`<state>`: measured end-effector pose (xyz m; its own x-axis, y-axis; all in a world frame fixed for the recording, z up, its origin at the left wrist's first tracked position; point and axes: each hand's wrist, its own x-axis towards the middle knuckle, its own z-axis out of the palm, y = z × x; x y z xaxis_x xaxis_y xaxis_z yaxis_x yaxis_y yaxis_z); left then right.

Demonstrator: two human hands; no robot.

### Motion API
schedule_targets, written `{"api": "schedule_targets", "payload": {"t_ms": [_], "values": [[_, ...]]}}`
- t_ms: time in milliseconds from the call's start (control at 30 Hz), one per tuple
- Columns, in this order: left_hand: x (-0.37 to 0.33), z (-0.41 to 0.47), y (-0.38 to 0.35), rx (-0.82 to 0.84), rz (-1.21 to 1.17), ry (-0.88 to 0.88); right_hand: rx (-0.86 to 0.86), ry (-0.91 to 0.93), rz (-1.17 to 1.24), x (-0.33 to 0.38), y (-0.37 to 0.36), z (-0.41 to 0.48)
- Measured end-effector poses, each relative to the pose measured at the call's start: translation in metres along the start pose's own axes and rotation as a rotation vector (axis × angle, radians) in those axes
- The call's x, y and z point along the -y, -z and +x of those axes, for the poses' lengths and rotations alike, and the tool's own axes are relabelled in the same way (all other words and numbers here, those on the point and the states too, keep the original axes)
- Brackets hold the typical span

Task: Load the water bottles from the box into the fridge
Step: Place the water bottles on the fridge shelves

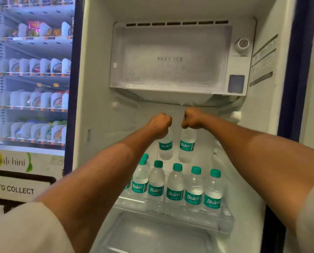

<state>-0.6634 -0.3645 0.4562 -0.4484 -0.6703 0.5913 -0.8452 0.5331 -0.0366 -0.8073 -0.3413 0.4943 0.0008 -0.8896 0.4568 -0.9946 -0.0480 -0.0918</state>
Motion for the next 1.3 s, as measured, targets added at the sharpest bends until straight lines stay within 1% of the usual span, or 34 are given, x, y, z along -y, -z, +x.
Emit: {"api": "schedule_targets", "payload": {"t_ms": [300, 633, 867, 1000, 1067, 1300], "values": [[0.013, -0.009, -0.051, 0.195, 0.032, -0.075, 0.148, 0.042, 0.018, 0.000, -0.048, 0.003], [0.025, -0.019, -0.077, 0.391, 0.033, -0.141, 0.312, 0.057, 0.011, 0.003, -0.095, -0.006], [0.029, -0.013, -0.083, 0.456, -0.005, -0.164, 0.432, 0.064, -0.014, 0.004, -0.112, -0.009], [0.031, -0.010, -0.082, 0.520, -0.069, -0.130, 0.460, 0.061, -0.009, 0.007, -0.110, -0.010], [0.032, -0.011, -0.080, 0.525, -0.090, -0.125, 0.466, 0.059, -0.002, 0.007, -0.109, -0.011], [0.034, -0.013, -0.080, 0.552, -0.073, -0.137, 0.446, 0.072, 0.025, 0.010, -0.107, -0.015]]}}
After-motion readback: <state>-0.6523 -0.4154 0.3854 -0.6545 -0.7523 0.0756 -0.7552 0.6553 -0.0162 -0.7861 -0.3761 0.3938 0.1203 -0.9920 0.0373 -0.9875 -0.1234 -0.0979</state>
